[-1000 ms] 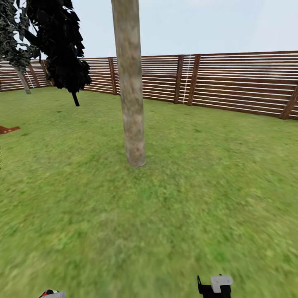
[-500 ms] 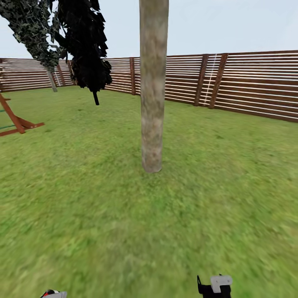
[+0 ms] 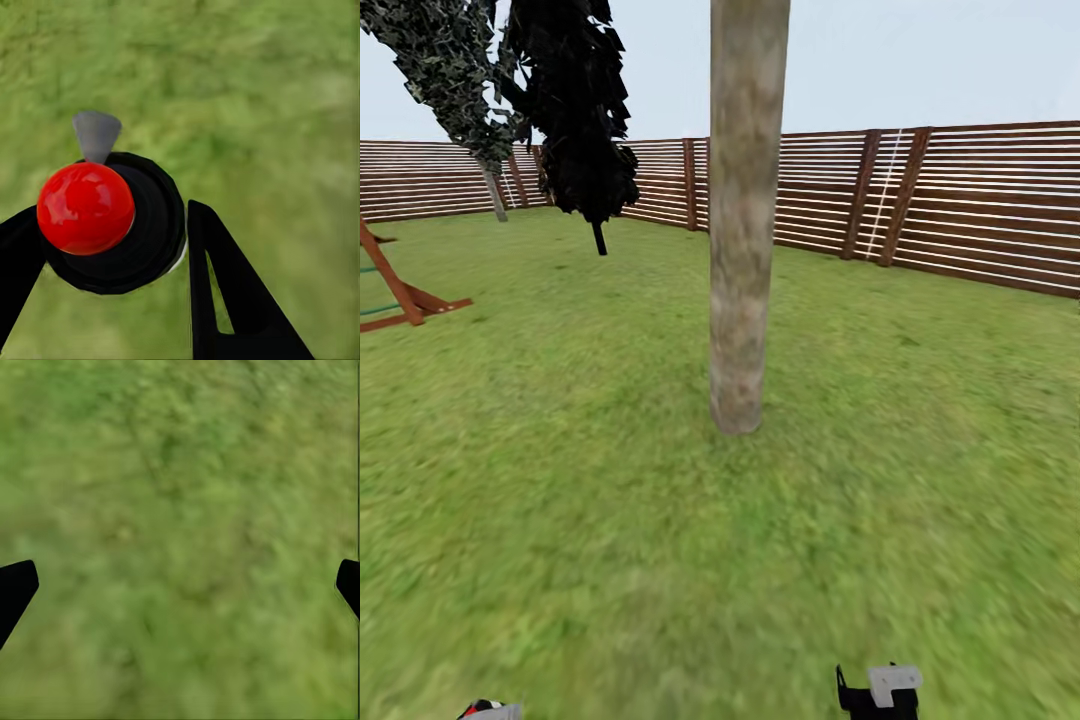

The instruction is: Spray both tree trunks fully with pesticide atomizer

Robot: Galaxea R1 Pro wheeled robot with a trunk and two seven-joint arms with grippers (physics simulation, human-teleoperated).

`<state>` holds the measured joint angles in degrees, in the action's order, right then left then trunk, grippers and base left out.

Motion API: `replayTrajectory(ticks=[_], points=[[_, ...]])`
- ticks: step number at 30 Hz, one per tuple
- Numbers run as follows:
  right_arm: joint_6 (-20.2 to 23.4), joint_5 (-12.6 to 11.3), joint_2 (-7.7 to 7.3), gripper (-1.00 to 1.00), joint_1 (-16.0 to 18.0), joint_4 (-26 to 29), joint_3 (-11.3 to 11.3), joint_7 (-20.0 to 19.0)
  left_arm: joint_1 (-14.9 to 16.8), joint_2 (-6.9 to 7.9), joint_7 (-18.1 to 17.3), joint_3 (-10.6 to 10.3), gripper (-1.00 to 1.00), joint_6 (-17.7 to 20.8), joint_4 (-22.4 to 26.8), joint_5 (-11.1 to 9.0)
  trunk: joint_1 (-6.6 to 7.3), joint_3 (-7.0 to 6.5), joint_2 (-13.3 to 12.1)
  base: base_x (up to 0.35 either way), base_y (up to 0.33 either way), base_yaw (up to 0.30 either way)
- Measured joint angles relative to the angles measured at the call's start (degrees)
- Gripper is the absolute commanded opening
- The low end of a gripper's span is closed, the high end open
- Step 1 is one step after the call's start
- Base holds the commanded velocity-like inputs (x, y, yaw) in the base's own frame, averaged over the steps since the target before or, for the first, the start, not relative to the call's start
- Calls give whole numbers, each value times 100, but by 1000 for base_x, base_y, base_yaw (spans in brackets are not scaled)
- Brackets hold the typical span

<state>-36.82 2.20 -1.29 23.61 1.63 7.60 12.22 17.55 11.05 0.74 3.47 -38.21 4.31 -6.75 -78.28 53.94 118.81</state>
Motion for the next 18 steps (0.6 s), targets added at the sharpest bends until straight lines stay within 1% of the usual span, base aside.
replayTrajectory(ticks=[4,7,15,16,17,18], points=[[1,-5,2,100,0,1,3,3,0,53,7,-5,-100,-28,-2,-18,0,-6,0,340,0,-70],[7,-10,54,100,0,3,5,3,0,49,1,-17,-100,-29,-5,-53,0,-6,0,340,-20,-6],[18,-14,78,100,1,38,12,-11,0,41,-26,-40,-100,-28,0,-47,-1,-7,0,312,-114,0],[21,-10,77,100,1,47,24,-17,0,49,-53,-60,-100,-25,2,-17,-1,-7,0,287,-144,0],[15,142,57,100,3,171,369,-24,66,77,-223,-217,-100,17,12,285,-1,-7,0,286,-144,0],[16,252,28,100,5,376,583,-24,77,88,-413,-362,-100,53,12,515,-1,-7,0,286,-145,0]])
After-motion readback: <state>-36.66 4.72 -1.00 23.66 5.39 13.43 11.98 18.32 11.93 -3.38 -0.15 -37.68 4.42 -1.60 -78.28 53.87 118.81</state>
